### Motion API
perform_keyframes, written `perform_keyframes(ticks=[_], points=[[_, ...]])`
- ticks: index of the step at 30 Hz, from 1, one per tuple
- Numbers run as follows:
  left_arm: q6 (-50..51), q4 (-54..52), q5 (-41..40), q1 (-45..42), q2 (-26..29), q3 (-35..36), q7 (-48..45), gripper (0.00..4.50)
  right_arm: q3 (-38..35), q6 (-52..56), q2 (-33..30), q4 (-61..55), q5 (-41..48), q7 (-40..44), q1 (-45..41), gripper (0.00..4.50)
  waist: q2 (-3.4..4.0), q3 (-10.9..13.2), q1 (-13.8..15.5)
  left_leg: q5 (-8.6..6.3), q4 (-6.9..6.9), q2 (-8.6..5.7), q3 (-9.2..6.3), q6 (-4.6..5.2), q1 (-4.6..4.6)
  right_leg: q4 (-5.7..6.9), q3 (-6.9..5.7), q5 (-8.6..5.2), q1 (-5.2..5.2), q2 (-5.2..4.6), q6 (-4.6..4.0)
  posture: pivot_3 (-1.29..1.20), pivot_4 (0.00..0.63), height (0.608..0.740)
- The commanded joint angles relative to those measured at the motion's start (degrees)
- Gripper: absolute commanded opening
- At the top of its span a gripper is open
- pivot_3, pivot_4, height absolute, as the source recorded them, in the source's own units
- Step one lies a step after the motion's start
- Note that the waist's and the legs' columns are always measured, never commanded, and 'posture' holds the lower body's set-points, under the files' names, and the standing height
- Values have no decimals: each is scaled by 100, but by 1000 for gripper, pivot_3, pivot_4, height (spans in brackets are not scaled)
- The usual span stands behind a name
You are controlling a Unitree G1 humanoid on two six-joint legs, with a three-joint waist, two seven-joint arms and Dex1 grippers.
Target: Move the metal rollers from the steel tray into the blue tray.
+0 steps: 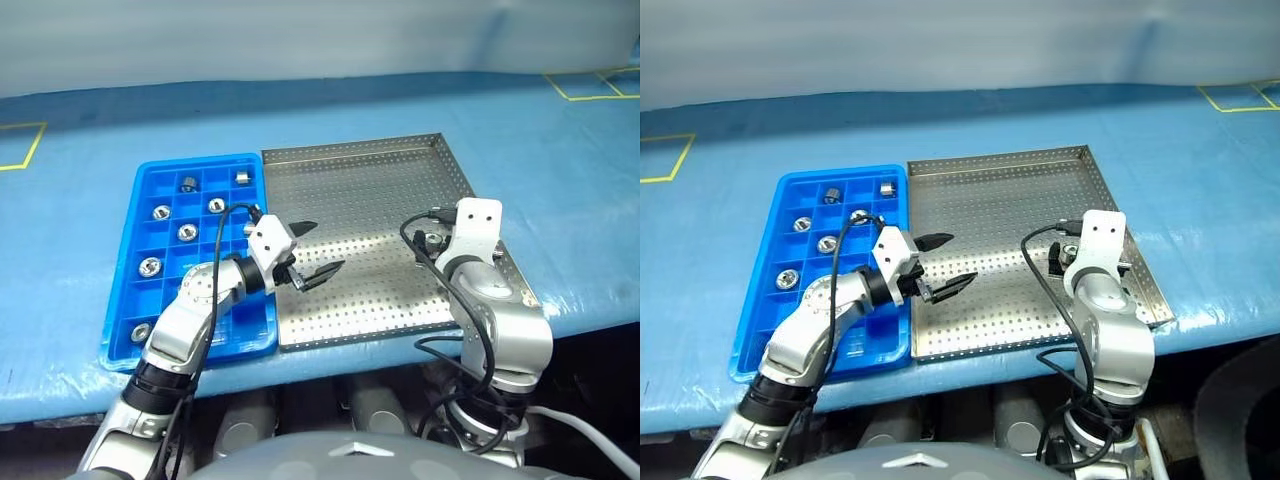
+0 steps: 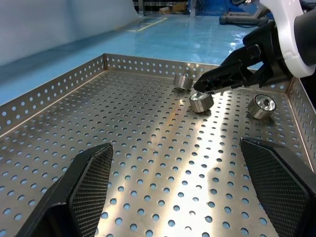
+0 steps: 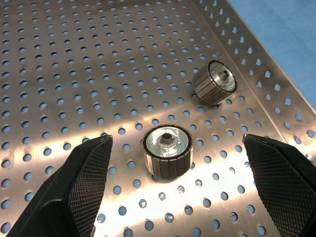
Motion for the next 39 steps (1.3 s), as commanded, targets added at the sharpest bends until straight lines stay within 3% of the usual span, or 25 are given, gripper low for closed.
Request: perform_keyframes(ticks=[1,22,25,31,39], points=[[-33,-141,14,75,-24,-92,-7,4486,60,-252,-43,126,120,86,-70,4500,0,0,-9,0,0,0,1,1,0,1,0,0,0,0,0,-128,150,740],[324,-606,-79,318,97,-6,131,4486,-17,-694,-304,1575,-86,-407,-507,4500,2,0,75,-3,-3,-2,6,8,0,-1,5,1,-1,-2,1,-64,150,740],[335,-621,-86,323,103,-5,125,4500,-72,-724,-259,1637,-72,-467,-506,3886,2,0,83,-3,-2,-2,6,8,0,-1,5,1,-1,-2,2,-62,150,740],[342,-634,-89,324,135,2,103,4500,-28,-640,-215,1531,-56,-492,-534,1946,2,0,83,-3,-2,-1,7,8,0,-1,5,1,-1,-1,2,-59,150,740],[248,-821,-174,345,203,337,194,4500,577,-483,-104,828,209,-127,-840,1900,9,4,63,-3,-3,0,9,8,0,-1,5,1,-4,0,2,-44,150,740]])
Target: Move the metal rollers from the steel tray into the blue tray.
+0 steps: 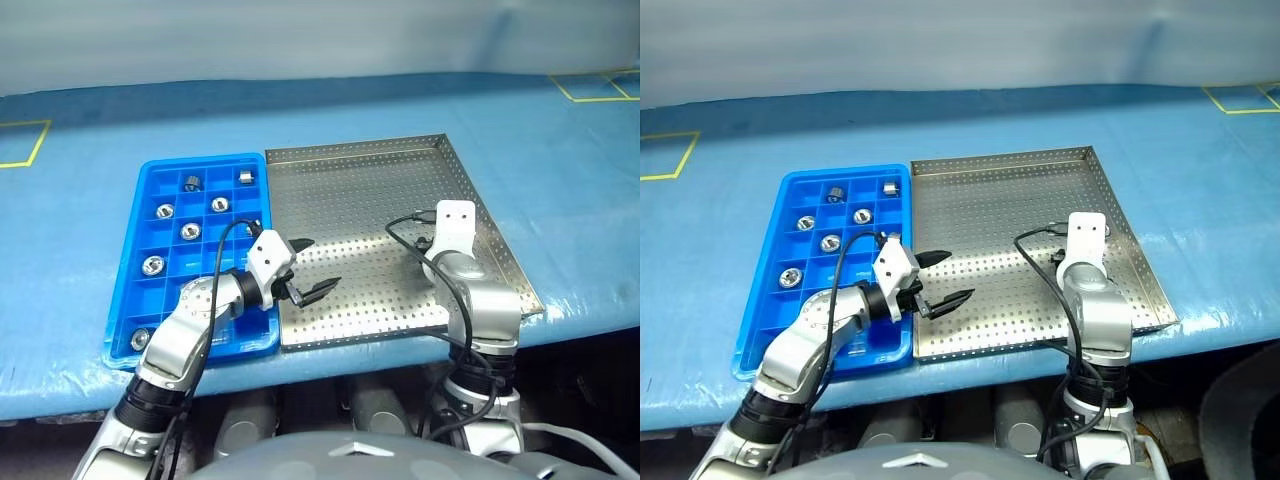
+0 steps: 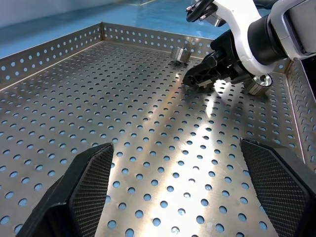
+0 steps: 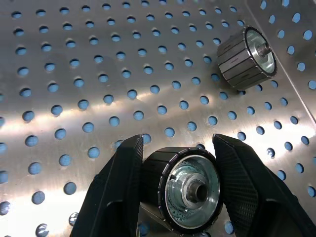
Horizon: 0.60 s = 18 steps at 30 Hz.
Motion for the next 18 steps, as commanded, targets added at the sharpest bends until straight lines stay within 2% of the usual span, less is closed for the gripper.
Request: perform_keyframes(ticks=[1,5,11,18], points=[[-199,-442,-91,-3,8,421,187,4500,482,-130,140,-666,262,278,-409,1900,5,3,-19,1,0,1,1,-1,-1,1,0,0,-2,0,0,-40,150,740],[-396,-600,-120,118,-43,983,510,4500,988,-332,263,-665,431,534,-761,1900,5,3,22,4,-1,4,-8,-6,1,4,-4,0,-1,6,-1,5,150,740],[-397,-1183,-185,681,125,2003,994,4500,1812,-922,628,-21,687,914,-1317,1900,4,3,124,5,-9,2,-12,-10,0,1,-4,0,-6,2,-4,105,150,740],[-249,-1913,-348,1630,251,2462,1146,4500,2488,-1583,942,694,869,1332,-1567,1900,2,4,454,15,-19,-4,-17,-32,-5,-10,-10,-3,-9,-2,-10,209,150,740]])
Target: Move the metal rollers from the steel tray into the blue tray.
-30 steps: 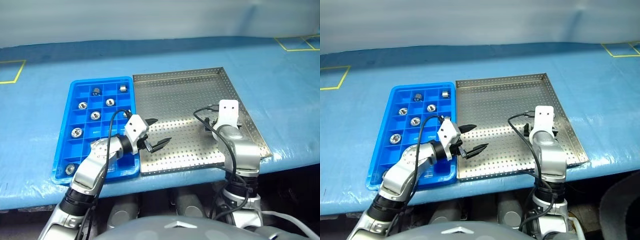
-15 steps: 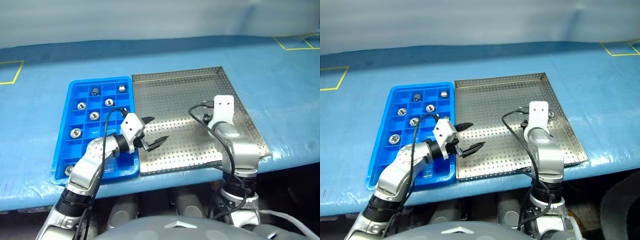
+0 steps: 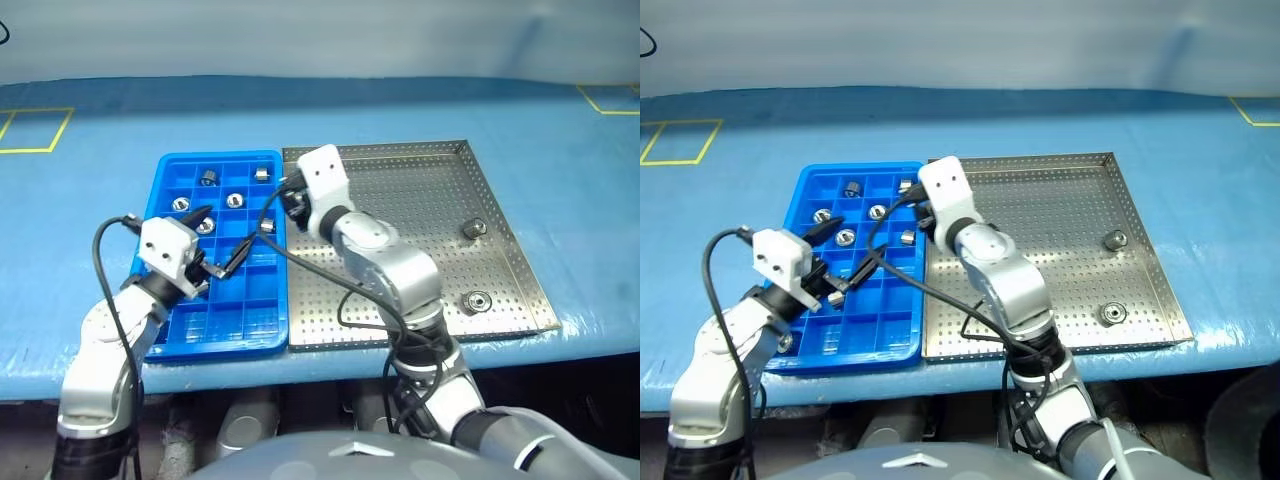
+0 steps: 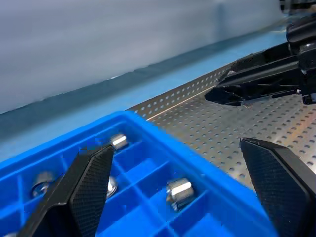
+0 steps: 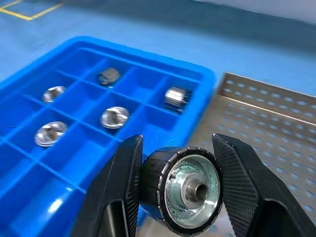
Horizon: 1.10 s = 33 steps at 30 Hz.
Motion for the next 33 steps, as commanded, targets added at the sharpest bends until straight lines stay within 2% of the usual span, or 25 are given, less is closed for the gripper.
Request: perform_keyframes(ticks=[1,9,19,33], points=[[32,-637,-205,348,10,253,88,4500,285,-420,148,164,115,218,-157,1900,-2,0,98,0,0,-1,-2,0,-1,-1,-2,0,0,0,0,225,150,740],[217,-1212,-555,1158,-10,613,215,4500,767,-853,375,797,263,553,18,1900,-2,1,271,-4,-1,1,-27,3,-1,0,-22,-10,6,5,-7,281,150,740],[353,-1303,-660,1228,-18,442,330,4500,1146,-1463,410,1545,312,959,95,1900,-1,1,388,12,-9,7,-70,-25,1,12,-51,-44,11,19,-31,285,150,740],[417,-1231,-763,1057,58,286,277,4500,659,-1940,474,2409,268,849,-293,1900,-1,1,405,25,-29,7,-80,-47,1,11,-56,-48,8,21,-40,274,150,740]])
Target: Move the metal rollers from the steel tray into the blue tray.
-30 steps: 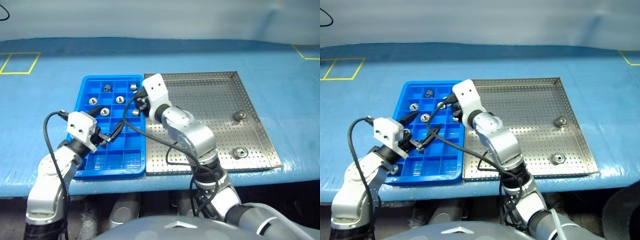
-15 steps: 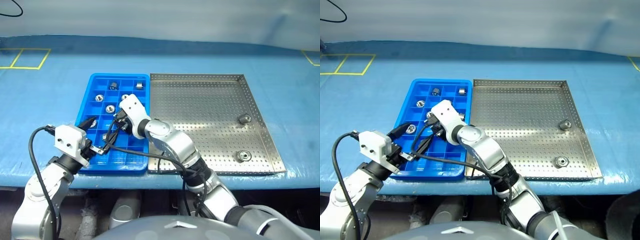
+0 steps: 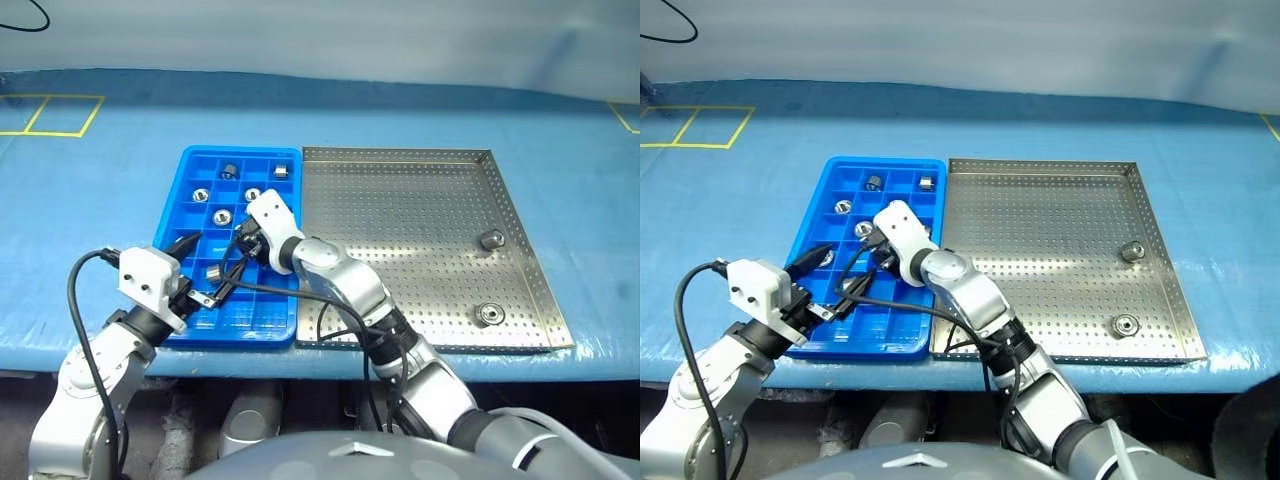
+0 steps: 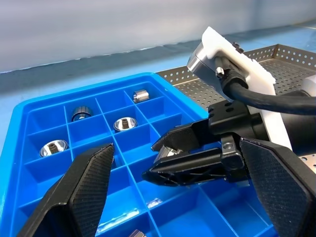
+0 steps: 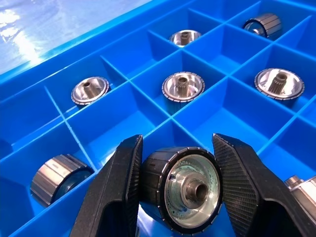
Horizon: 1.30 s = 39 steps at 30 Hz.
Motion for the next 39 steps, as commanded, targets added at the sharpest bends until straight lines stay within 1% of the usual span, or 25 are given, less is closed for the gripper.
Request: perform_keyframes(ticks=[1,6,10,11,13,16,18,22,24,29,31,35,37,39], points=[[-5,-214,-90,-76,61,-21,-13,4500,-118,-81,310,134,57,30,-257,1900,0,0,1,0,0,0,0,0,0,0,0,0,0,0,-1,271,150,740],[8,-177,-88,-131,85,-110,-37,4500,-29,-102,426,188,135,60,-243,1900,0,0,10,-1,0,-2,-3,2,0,-2,-2,-2,3,-2,-2,266,150,740],[18,-163,-105,-179,102,-190,-45,4500,26,-320,472,405,71,31,-308,1900,0,0,6,-1,0,-1,-4,2,1,-2,-3,-1,4,-1,-2,266,150,740],[17,-155,-102,-184,102,-205,-41,4500,16,-391,463,499,38,1,-327,2621,0,0,4,0,0,-1,-5,1,2,-1,-3,-2,4,-1,-2,266,150,740],[16,-124,-104,-207,115,-240,-61,4500,-60,-517,445,653,14,-74,-356,3205,0,-1,6,-1,-1,-1,-5,2,4,-1,-3,-2,6,-1,-2,256,150,740],[17,-82,-117,-267,129,-283,-95,4500,-220,-531,389,582,92,-155,-332,4165,-1,-1,20,0,0,-2,-9,2,8,0,-6,-2,12,-2,-2,236,150,740],[27,-36,-124,-357,145,-320,-134,4500,-321,-494,296,356,135,-200,-285,4165,-1,-2,25,2,0,-3,-11,3,8,0,-7,-2,13,-3,-2,217,150,740],[80,56,-170,-585,193,-409,-265,4500,-670,-202,90,-481,210,-406,-107,4165,-1,-1,-7,6,1,-4,-13,3,4,0,-9,0,12,-4,-3,165,150,740],[134,170,-196,-785,216,-473,-333,4500,-1020,134,-62,-1170,214,-608,50,4165,0,0,-46,8,0,-2,-12,-1,2,0,-8,1,8,-2,-4,138,150,740],[177,475,-241,-1245,249,-730,-524,4500,-1843,1084,-601,-2645,-50,-1156,455,4165,0,-1,-152,16,-3,-5,-15,-17,-2,-5,-12,6,9,-8,-12,51,150,740],[165,618,-229,-1413,222,-857,-587,4500,-2092,1450,-974,-3122,-250,-1317,689,4165,0,0,-225,13,-3,-6,-6,-12,-3,-9,-9,10,9,-11,-18,15,150,740],[126,888,-231,-1683,190,-1095,-756,4500,-2604,2603,-1565,-4086,-355,-1391,1253,4165,1,0,-403,7,-3,-4,11,-1,-4,-9,-11,15,5,-22,-23,-30,150,740],[131,986,-233,-1797,164,-1202,-814,4500,-2842,3294,-1788,-4608,-285,-1303,1500,4165,6,2,-498,3,-3,-1,14,6,-4,-8,-12,15,5,-22,-20,-56,150,740],[142,1068,-254,-1890,178,-1268,-898,4500,-3016,3961,-2053,-5112,-202,-1163,1692,4165,6,3,-599,-13,-3,3,18,32,-4,-8,-11,17,3,-23,-17,-60,150,740]])
